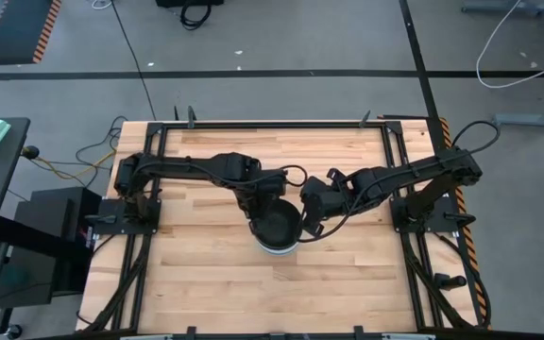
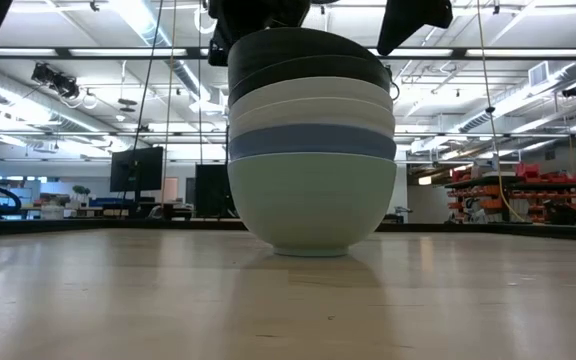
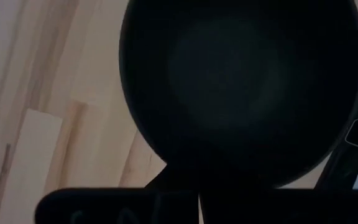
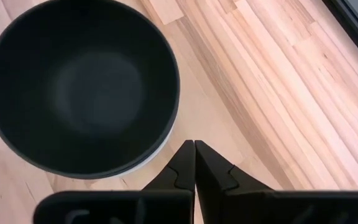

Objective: Nest bowls inside each other
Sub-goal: Stack the black bowl on the stacked black bowl

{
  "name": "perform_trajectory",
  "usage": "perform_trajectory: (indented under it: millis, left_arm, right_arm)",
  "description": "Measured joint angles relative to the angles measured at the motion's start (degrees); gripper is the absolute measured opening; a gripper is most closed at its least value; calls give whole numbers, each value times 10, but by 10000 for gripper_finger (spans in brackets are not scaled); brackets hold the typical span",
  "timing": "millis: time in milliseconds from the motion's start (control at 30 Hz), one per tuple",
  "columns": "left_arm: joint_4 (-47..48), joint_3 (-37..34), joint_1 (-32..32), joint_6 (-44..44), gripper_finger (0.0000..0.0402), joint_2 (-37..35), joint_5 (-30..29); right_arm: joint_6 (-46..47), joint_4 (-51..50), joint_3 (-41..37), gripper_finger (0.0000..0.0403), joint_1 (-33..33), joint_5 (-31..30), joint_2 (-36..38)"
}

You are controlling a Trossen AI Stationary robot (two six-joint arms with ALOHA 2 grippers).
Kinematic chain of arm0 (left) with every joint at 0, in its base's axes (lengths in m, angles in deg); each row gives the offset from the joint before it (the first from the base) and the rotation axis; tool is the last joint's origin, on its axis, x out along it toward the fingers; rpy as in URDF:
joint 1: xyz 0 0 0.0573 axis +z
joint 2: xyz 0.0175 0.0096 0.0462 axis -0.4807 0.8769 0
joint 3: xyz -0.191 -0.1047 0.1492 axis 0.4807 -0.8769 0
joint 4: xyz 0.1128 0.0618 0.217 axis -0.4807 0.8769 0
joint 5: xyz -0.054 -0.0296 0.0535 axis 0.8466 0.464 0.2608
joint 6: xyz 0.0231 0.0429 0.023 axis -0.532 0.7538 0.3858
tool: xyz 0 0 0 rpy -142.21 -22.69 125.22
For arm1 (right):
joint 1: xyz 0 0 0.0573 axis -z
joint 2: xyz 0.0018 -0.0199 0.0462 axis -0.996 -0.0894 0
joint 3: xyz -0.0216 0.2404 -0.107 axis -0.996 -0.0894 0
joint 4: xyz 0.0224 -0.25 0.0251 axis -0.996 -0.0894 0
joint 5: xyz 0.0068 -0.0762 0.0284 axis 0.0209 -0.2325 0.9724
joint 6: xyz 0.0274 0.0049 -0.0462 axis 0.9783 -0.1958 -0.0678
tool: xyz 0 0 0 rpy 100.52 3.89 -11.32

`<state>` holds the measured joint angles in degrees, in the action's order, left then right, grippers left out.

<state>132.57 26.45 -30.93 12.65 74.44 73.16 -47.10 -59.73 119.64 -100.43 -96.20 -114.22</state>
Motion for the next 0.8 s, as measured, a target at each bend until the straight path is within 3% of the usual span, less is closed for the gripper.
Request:
perform_trajectory:
  millis: [800]
  left_arm:
    - [-10,0,-29,-2,1,10,-12]
  right_arm:
    - [5,2,0,9,-24,0,0]
